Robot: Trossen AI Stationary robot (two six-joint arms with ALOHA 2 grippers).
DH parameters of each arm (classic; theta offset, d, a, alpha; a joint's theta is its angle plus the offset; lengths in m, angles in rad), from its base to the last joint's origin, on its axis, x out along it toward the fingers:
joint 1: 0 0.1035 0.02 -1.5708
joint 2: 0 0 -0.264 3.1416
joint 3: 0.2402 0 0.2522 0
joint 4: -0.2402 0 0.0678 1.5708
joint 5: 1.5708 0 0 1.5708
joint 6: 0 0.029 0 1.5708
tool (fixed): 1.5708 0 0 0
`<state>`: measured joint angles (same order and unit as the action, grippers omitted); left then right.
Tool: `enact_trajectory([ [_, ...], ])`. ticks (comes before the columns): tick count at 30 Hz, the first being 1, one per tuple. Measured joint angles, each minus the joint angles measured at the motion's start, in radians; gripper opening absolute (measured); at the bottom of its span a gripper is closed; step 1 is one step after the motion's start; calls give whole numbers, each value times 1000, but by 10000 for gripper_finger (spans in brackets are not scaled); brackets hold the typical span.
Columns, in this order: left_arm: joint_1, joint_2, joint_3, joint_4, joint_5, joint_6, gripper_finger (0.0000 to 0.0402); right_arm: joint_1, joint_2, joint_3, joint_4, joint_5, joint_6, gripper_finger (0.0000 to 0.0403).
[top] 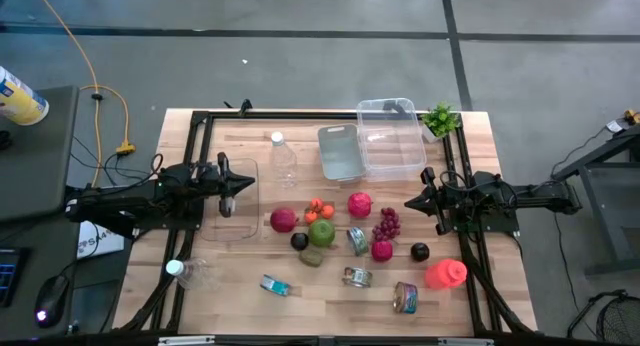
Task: Pick & Place Food Item
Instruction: Put the top transparent bottle into the right transparent bin
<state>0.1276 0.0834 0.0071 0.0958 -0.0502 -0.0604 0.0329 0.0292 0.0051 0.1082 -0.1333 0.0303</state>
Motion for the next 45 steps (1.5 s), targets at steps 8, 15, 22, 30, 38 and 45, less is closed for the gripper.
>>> enact_trajectory([
  [8,0,0,0,25,0,-15,1,0,0,0,0,0,0,1],
  [15,0,0,0,26,0,-6,1,0,0,0,0,0,0,1],
  [22,-15,0,0,26,23,27,1,0,0,0,0,0,0,1],
  [30,-52,0,25,33,-40,68,15,0,0,0,0,4,0,1],
  [38,-74,0,34,65,-57,117,101,0,0,0,0,10,0,1],
  [45,-74,0,36,111,-57,116,170,0,0,0,0,3,0,1],
])
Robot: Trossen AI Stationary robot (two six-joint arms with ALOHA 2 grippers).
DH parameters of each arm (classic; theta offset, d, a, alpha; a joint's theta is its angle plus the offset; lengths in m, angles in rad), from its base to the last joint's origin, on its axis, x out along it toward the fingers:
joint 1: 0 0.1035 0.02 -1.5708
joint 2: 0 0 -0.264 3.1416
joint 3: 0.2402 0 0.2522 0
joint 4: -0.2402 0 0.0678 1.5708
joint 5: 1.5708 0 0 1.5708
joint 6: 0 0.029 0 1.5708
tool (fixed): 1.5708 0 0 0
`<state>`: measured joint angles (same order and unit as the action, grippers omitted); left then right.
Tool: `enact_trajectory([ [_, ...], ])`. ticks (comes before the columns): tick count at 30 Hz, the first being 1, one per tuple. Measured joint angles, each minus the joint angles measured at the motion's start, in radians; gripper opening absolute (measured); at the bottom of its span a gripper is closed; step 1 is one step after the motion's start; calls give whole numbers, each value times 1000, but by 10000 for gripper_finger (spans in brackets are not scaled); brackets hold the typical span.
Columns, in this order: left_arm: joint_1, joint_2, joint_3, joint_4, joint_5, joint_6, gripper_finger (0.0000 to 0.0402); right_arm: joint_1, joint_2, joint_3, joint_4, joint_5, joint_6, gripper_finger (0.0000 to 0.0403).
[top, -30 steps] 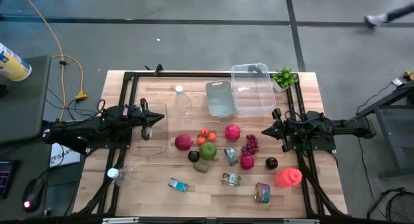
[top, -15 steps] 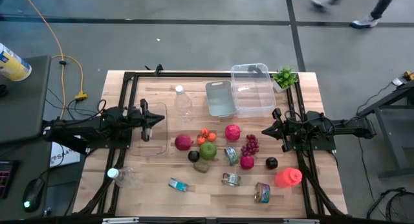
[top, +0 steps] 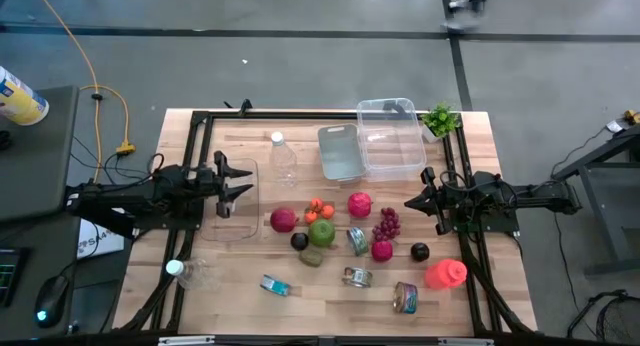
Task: Pick & Place Food Item
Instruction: Put the top transparent bottle into the right transparent bin
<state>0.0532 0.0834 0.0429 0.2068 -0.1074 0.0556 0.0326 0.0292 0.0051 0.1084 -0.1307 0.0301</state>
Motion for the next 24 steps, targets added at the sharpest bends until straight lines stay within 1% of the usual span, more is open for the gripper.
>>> enact_trajectory([
  [2,0,0,0,16,0,0,183,0,0,0,0,0,0,1],
  [5,0,0,2,43,0,-3,191,0,0,0,0,-2,0,1],
  [9,0,0,3,49,1,-22,193,0,0,0,0,-3,9,1],
  [11,0,0,3,57,1,-77,193,0,0,0,1,-4,61,1],
  [14,0,0,3,84,1,-109,193,0,0,0,21,-4,126,1],
  [18,0,0,3,88,2,-131,193,0,0,0,38,-9,130,1],
  [21,0,0,3,89,2,-133,193,0,0,0,39,-44,136,1],
  [24,0,0,3,92,4,-168,193,0,0,0,74,-81,209,1],
])
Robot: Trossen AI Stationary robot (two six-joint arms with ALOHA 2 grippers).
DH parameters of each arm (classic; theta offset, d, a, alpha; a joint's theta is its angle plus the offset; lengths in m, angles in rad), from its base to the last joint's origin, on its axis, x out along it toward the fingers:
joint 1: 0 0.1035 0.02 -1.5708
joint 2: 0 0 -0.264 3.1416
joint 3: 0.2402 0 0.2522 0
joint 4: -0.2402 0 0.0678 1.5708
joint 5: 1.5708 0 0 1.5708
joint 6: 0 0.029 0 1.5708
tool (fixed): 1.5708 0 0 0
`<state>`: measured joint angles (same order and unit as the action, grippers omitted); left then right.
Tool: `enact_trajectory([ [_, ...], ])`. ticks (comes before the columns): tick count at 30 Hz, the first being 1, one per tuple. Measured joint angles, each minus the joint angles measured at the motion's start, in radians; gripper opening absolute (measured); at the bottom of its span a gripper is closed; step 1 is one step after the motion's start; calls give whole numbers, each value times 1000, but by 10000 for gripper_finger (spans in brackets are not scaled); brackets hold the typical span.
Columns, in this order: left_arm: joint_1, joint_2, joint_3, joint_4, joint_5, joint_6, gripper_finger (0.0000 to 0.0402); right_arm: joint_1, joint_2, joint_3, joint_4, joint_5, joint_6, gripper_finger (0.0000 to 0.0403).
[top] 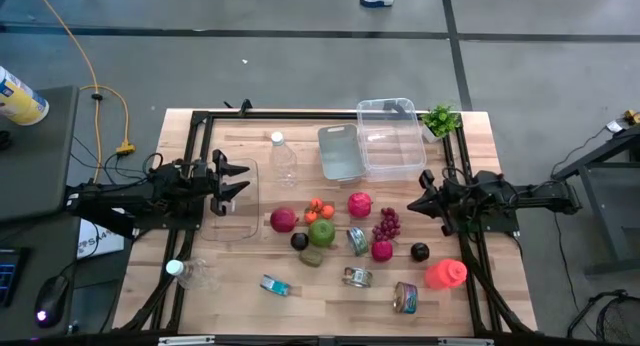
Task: Pick & Place Food Item
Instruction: Put the top transparent bottle into the right transparent bin
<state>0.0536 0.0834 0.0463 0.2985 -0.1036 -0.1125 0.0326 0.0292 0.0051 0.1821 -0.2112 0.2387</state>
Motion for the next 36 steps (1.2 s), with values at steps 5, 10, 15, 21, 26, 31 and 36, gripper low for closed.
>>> enact_trajectory([
  [5,0,0,0,2,23,-43,193,0,0,0,124,-54,36,1],
  [10,0,0,0,19,83,-46,193,0,0,0,153,-44,3,19],
  [15,0,15,8,35,115,-13,193,19,24,0,234,-30,26,89],
  [21,0,159,123,40,101,111,193,75,86,0,349,-33,-71,202],
  [26,0,336,254,-2,-34,154,193,134,158,0,419,-59,-139,261],
  [31,6,486,335,-15,-169,163,193,185,221,0,460,-45,-176,277],
  [36,36,593,367,51,-218,143,193,229,265,0,496,58,-231,275],
])
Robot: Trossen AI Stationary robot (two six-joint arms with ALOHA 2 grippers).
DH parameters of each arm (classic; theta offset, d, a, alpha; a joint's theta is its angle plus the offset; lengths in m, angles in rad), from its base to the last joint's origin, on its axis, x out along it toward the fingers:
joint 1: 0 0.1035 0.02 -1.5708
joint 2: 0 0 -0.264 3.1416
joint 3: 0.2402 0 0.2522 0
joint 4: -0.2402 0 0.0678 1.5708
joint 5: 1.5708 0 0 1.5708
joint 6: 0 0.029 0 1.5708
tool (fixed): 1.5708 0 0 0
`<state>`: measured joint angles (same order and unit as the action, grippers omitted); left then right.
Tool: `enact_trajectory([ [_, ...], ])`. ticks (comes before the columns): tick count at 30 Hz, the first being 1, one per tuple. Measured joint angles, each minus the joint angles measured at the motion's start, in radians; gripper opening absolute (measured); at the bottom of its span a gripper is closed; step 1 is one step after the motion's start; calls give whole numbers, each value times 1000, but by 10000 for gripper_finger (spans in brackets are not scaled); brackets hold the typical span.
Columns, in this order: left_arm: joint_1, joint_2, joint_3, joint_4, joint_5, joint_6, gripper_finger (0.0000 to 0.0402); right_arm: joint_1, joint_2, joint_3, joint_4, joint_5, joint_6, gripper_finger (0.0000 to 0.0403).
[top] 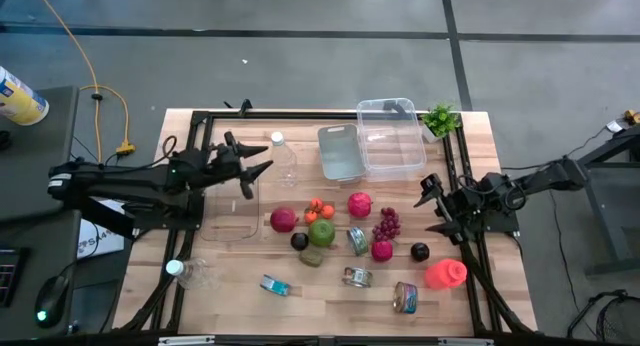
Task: Pick & Place Food Item
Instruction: Put the top transparent bottle into the right transparent bin
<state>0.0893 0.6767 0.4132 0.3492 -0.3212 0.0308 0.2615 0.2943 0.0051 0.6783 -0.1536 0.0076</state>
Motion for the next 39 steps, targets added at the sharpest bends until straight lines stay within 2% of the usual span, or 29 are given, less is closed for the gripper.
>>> enact_trajectory([
  [9,-9,16,7,43,-1,-19,193,55,40,4,23,22,-50,272],
  [14,-41,27,7,37,16,-244,193,55,40,5,41,22,-121,271],
  [21,-46,25,7,39,9,-124,193,55,40,9,37,21,-60,270],
  [30,-48,38,6,16,9,21,193,55,40,10,-21,16,-57,270],
  [36,-73,52,6,12,9,32,193,55,40,11,-34,21,-57,270],
  [39,-90,59,6,6,7,87,196,55,40,11,-35,21,-57,270],
])
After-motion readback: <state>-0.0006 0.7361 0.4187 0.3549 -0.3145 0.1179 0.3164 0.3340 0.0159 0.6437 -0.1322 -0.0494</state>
